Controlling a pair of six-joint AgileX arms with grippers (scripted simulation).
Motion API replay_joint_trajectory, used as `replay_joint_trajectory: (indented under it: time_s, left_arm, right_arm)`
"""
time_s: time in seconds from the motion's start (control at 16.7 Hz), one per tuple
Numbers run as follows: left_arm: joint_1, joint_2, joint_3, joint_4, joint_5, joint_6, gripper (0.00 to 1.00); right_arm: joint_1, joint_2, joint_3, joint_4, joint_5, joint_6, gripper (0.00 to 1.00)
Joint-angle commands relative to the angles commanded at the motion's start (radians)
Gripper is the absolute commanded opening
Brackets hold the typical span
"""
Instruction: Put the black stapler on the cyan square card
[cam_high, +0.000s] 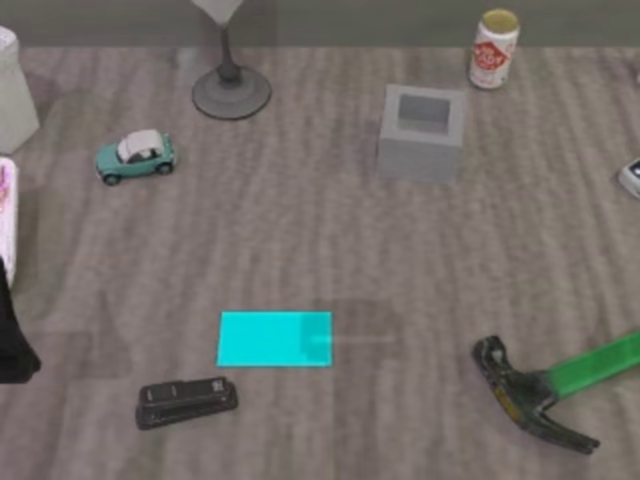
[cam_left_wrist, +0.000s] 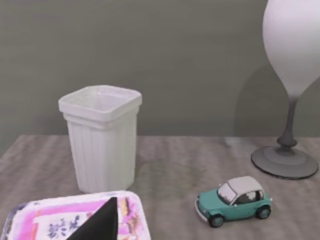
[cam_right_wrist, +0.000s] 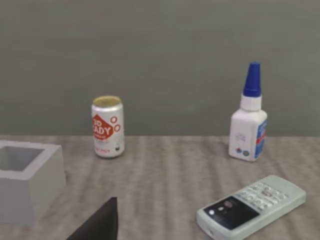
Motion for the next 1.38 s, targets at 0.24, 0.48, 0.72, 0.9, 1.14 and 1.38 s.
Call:
replay_joint_trajectory:
  time_s: [0.24, 0.48, 0.72, 0.9, 1.14, 1.38]
  left_arm:
    - [-0.015, 0.033, 0.031, -0.028, 0.001, 0.021, 1.00]
    - [-0.089, 0.224, 0.188, -0.172, 0.000, 0.129, 1.00]
    - [-0.196, 0.578, 0.417, -0.393, -0.003, 0.290, 1.00]
    - [-0.286, 0.882, 0.599, -0.580, -0.004, 0.423, 1.00]
    - [-0.399, 1.221, 0.825, -0.809, -0.003, 0.588, 1.00]
    - [-0.485, 1.480, 1.009, -0.976, -0.003, 0.715, 1.00]
  right_arm:
    - [0.000, 0.000, 0.000, 0.000, 0.000, 0.000, 1.00]
    - [0.000, 0.000, 0.000, 0.000, 0.000, 0.000, 1.00]
    - [0.000, 0.000, 0.000, 0.000, 0.000, 0.000, 1.00]
    - [0.000, 0.000, 0.000, 0.000, 0.000, 0.000, 1.00]
    - [0.000, 0.000, 0.000, 0.000, 0.000, 0.000, 1.00]
    - [0.000, 0.000, 0.000, 0.000, 0.000, 0.000, 1.00]
